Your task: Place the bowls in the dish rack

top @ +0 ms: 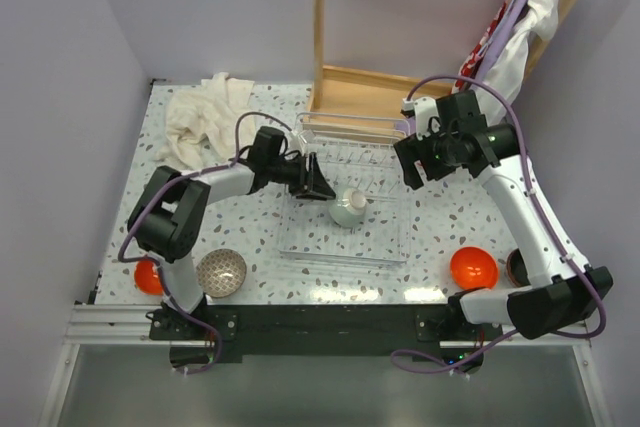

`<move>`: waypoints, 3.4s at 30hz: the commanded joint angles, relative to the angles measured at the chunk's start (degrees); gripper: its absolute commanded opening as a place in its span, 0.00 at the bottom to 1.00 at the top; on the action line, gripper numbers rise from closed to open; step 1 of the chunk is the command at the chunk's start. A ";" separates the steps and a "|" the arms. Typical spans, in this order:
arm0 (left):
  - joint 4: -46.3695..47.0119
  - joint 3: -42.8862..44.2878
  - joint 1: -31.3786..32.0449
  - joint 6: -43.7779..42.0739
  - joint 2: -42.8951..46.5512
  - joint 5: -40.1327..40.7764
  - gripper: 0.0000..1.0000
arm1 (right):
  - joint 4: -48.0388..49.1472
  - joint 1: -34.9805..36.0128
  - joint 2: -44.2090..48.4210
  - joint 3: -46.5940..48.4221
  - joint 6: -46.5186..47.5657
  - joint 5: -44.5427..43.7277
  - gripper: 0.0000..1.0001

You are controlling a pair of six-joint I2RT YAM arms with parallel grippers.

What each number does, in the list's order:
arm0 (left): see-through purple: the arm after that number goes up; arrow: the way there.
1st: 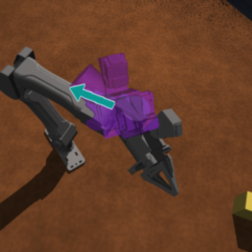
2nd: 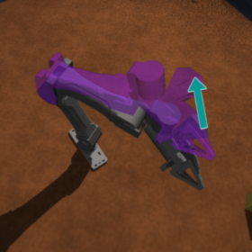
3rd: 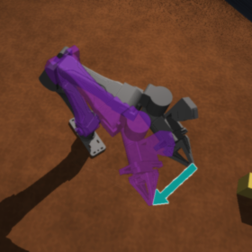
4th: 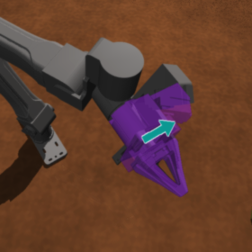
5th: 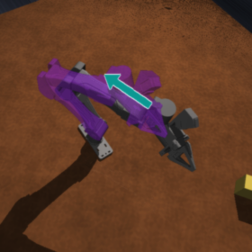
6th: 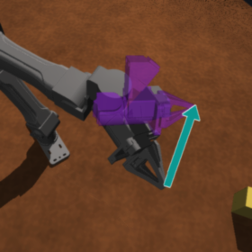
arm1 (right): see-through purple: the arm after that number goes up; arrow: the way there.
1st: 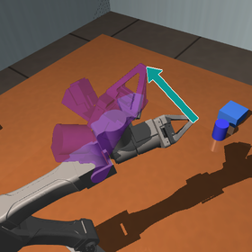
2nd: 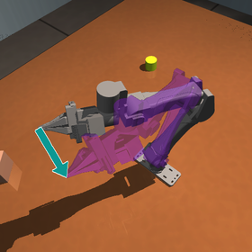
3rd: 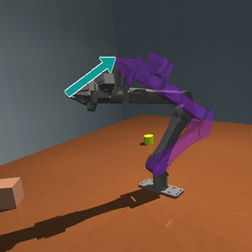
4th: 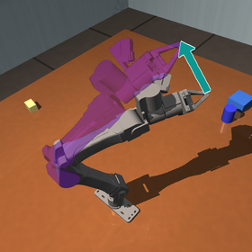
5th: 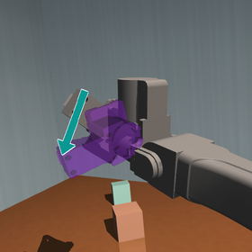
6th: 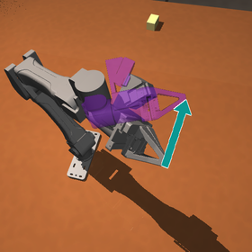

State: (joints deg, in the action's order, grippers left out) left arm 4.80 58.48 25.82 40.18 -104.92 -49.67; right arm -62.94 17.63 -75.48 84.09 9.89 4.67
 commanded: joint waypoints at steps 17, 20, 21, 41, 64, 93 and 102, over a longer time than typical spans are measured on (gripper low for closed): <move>-57.33 8.61 0.10 -61.23 26.16 22.50 0.61 | 1.59 0.13 3.24 -0.51 2.49 0.26 0.82; -62.36 1.59 0.10 -74.35 33.54 29.25 0.61 | 1.94 0.04 4.20 -1.30 3.82 -0.45 0.82; -63.58 0.16 0.02 -76.72 37.21 30.06 0.62 | 1.94 0.04 4.46 -1.39 3.99 -0.45 0.82; -68.61 -15.85 0.63 -85.27 48.50 33.24 0.63 | 2.82 0.04 0.60 -0.33 7.42 1.22 0.82; -72.83 -10.66 11.35 -76.40 38.40 31.20 0.73 | 3.52 0.04 2.53 -4.82 7.07 1.40 0.83; -70.01 -7.94 14.69 -66.64 33.12 37.54 0.73 | 3.26 0.04 1.74 -5.26 8.57 0.34 0.84; -66.15 -11.36 15.31 -63.48 30.57 46.50 0.78 | 3.26 0.04 1.13 -4.55 9.18 0.08 0.84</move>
State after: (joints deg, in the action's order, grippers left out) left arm -63.92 48.07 40.93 -25.43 -73.91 -7.16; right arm -60.60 17.63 -74.72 77.56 18.00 5.48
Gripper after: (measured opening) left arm 0.778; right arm 0.834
